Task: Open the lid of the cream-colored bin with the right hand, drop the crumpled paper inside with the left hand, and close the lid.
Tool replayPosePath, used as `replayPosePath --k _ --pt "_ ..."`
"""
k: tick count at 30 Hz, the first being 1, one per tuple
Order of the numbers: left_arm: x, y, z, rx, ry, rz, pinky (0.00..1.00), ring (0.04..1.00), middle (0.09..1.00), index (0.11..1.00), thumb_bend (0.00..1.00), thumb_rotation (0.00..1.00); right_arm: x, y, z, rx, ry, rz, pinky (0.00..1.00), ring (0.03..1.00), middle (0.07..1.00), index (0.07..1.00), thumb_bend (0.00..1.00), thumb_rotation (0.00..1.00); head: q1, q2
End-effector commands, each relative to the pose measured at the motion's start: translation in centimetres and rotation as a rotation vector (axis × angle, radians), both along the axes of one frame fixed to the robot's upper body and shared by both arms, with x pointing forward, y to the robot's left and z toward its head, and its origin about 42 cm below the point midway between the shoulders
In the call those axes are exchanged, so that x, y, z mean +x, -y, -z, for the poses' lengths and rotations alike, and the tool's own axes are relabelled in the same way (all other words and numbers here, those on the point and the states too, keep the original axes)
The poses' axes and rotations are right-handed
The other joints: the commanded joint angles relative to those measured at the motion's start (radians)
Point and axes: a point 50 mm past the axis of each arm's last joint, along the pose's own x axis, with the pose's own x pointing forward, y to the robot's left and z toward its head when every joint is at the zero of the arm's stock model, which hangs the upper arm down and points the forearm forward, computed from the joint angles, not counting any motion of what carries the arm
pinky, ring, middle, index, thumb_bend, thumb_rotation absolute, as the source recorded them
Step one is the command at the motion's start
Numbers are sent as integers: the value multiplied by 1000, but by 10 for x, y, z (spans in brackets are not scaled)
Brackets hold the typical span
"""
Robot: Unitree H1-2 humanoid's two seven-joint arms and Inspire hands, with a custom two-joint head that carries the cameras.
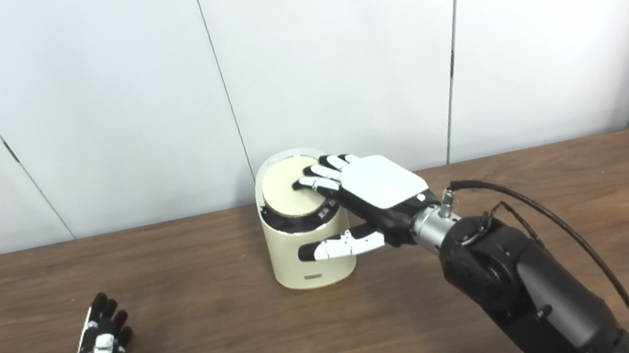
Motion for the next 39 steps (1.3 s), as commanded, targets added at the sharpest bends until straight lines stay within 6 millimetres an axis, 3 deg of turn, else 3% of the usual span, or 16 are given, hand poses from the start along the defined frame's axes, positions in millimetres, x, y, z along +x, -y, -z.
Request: replayPosePath --k 1,39 --pt "-1 6 7 -17 -5 -2 998 982 992 1000 503 644 1 0 -9 -32 59 -35 1000 1000 946 889 595 1000 0 1" --pt "-1 6 8 -24 -4 -13 989 974 982 998 514 627 -20 12 17 -100 73 -18 1000 1000 935 881 585 1000 1 25"
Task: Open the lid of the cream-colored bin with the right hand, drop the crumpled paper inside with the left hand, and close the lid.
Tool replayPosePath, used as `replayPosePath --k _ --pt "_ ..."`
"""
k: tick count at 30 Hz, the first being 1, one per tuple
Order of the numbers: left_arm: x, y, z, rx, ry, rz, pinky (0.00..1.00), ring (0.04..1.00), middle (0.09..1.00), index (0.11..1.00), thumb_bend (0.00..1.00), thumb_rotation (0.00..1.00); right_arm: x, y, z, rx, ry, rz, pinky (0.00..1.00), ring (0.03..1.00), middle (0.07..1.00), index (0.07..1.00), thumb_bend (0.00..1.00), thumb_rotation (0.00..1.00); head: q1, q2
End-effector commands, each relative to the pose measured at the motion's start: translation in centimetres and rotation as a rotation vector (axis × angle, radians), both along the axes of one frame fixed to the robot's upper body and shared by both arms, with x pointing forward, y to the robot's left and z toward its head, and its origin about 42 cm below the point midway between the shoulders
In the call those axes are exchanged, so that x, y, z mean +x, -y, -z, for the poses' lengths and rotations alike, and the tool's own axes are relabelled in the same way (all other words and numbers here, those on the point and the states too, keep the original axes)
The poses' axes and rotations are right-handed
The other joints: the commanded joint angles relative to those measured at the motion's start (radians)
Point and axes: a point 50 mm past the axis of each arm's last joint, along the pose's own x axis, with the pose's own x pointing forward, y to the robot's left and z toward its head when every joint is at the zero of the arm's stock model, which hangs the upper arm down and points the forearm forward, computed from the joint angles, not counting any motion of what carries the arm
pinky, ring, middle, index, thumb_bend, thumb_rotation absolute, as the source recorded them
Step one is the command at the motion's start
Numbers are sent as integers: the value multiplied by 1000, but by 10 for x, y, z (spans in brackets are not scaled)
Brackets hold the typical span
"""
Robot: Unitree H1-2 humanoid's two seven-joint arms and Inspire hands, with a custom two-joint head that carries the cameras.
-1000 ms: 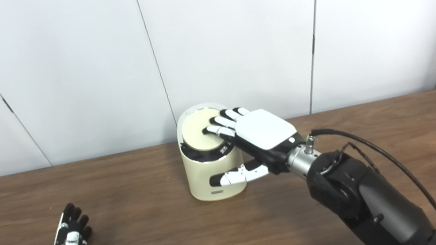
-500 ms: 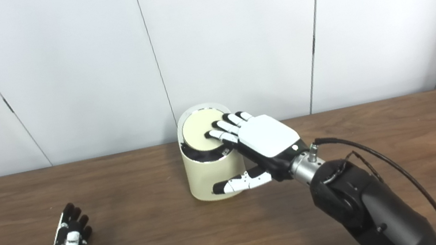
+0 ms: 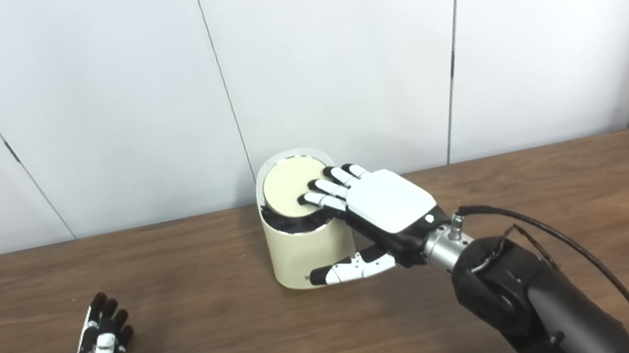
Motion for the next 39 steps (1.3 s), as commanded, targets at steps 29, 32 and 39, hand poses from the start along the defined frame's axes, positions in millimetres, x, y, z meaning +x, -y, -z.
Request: replayPosePath --k 29,32,39 --pt "-3 6 6 -25 8 -14 1000 990 993 1000 477 669 2 1 0 -42 -62 11 1000 1000 908 869 643 1000 -1 6" --pt "-3 6 6 -21 13 -9 1000 997 999 1000 496 686 3 1 0 -46 -66 14 1000 1000 915 875 650 1000 -2 6" --pt "-3 7 6 -30 17 -16 1000 998 1000 1000 501 690 3 1 0 -56 -75 19 1000 1000 915 869 650 1000 1 6"
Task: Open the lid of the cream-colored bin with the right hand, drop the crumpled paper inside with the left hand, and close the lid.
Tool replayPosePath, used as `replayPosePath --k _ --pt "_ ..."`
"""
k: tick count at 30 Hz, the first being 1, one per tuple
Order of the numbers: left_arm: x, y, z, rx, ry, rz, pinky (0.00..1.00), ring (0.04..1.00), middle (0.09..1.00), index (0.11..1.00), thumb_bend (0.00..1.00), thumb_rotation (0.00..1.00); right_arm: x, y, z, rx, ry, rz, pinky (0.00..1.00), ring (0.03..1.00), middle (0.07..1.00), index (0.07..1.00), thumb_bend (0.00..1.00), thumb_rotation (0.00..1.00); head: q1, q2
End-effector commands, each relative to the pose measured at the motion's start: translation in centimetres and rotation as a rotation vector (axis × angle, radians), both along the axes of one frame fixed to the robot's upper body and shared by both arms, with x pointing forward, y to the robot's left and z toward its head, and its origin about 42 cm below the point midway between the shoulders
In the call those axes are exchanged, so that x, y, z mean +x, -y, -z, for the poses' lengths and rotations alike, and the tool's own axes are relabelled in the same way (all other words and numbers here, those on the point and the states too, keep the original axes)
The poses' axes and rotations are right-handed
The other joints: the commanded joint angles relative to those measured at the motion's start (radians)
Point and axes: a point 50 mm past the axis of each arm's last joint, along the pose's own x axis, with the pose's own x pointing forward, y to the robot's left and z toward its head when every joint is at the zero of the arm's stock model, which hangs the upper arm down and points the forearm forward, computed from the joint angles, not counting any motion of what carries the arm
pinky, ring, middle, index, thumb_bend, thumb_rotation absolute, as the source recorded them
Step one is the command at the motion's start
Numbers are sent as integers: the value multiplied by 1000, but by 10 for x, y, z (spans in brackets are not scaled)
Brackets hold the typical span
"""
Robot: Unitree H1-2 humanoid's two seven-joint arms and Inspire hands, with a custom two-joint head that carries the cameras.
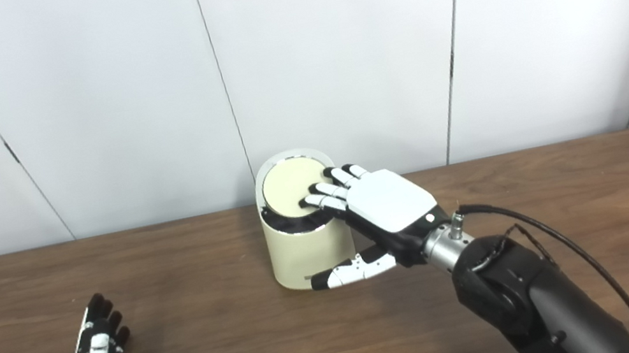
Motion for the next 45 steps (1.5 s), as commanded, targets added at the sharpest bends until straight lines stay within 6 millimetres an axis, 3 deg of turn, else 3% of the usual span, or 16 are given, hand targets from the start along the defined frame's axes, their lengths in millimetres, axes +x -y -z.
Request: replayPosePath --k 1,16,33,45 --pt "-2 6 6 -24 10 0 1000 997 1000 1000 505 684 3 1 3 -50 -60 12 1000 1000 916 868 645 1000 0 1" --pt "-3 4 7 -28 5 -5 1000 994 996 1000 489 669 2 0 -8 53 10 0 1000 1000 967 948 625 1000 1 2" --pt "-2 4 7 -26 7 -9 1000 990 995 1000 505 658 -3 7 -21 130 53 23 1000 1000 962 940 563 1000 -1 6" --pt "-1 3 6 -24 5 -4 1000 993 998 1000 494 667 -13 25 -23 367 -12 62 1000 1000 983 950 537 1000 -3 4"
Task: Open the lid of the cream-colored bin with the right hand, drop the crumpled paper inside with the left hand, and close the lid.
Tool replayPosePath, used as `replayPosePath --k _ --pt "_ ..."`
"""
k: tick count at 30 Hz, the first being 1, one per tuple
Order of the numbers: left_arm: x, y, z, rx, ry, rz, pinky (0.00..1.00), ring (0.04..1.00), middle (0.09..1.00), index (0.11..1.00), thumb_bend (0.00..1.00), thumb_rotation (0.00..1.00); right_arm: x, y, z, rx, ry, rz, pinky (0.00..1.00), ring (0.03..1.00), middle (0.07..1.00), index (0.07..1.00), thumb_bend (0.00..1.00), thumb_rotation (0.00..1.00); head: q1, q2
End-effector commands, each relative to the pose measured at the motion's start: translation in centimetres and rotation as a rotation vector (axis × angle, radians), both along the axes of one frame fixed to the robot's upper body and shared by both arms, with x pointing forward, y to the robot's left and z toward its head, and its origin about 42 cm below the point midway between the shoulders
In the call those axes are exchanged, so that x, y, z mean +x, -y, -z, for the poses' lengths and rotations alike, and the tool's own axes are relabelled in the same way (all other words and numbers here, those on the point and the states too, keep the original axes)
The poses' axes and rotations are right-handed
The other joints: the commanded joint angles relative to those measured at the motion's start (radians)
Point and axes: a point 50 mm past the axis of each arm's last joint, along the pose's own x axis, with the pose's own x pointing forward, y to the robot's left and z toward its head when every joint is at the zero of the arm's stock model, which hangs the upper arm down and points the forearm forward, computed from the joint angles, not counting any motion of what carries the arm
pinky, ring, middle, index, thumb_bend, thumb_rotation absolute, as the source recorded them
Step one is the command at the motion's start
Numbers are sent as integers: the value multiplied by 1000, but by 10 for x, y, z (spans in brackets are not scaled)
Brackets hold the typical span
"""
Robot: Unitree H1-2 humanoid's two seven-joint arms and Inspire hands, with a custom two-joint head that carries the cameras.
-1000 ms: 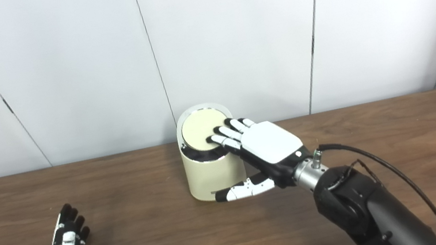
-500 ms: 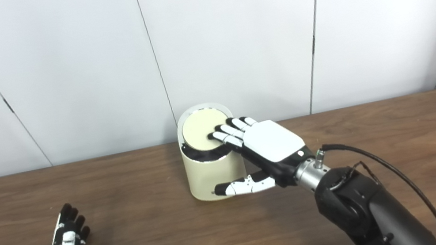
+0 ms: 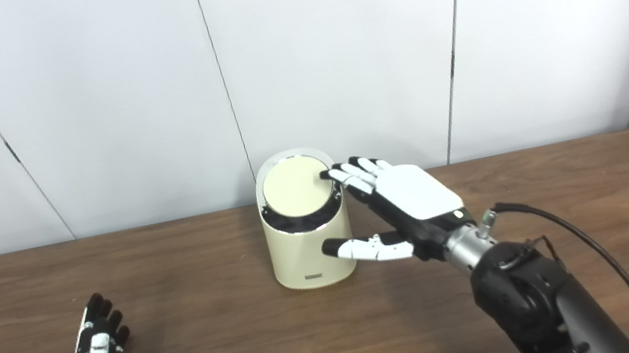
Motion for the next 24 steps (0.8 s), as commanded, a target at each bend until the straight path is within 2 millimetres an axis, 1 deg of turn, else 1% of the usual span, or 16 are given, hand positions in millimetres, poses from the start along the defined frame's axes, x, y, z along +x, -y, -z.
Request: replayPosePath --k 1,2,6,8,9,11,18,21,24 --pt "-1 2 6 -12 3 3 1000 992 998 1000 489 673 0 2 -22 64 79 -9 1000 1000 988 953 529 1000 -1 1" --pt "-1 2 5 -11 1 2 1000 992 998 1000 485 676 -1 5 -21 83 76 -5 1000 1000 991 954 523 1000 -1 2" --pt "-2 1 5 -7 -3 -1 1000 986 991 1000 484 679 -5 17 -19 139 65 33 909 1000 991 963 512 1000 -5 5" --pt "-2 0 5 -3 -4 0 1000 988 992 1000 483 679 -8 24 -16 177 48 52 898 1000 989 962 507 1000 -7 5" --pt "-2 0 5 1 -4 1 1000 992 997 1000 489 687 -9 28 -14 205 31 64 920 1000 992 964 516 1000 -9 6" --pt "-3 -1 5 3 -4 4 1000 996 1000 1000 499 692 -12 36 -10 246 8 83 932 1000 993 966 521 1000 -12 8" --pt "-3 -4 3 -5 -4 12 1000 1000 1000 1000 506 695 -20 56 8 326 -43 144 895 981 992 970 526 1000 -19 15" --pt "-3 -6 3 4 -7 13 1000 999 1000 1000 514 721 -22 63 16 360 -74 181 912 973 989 971 546 1000 -21 19" --pt "-4 -8 2 20 -10 14 1000 1000 1000 1000 530 746 -24 71 31 438 -96 210 921 964 981 962 571 1000 -22 22"
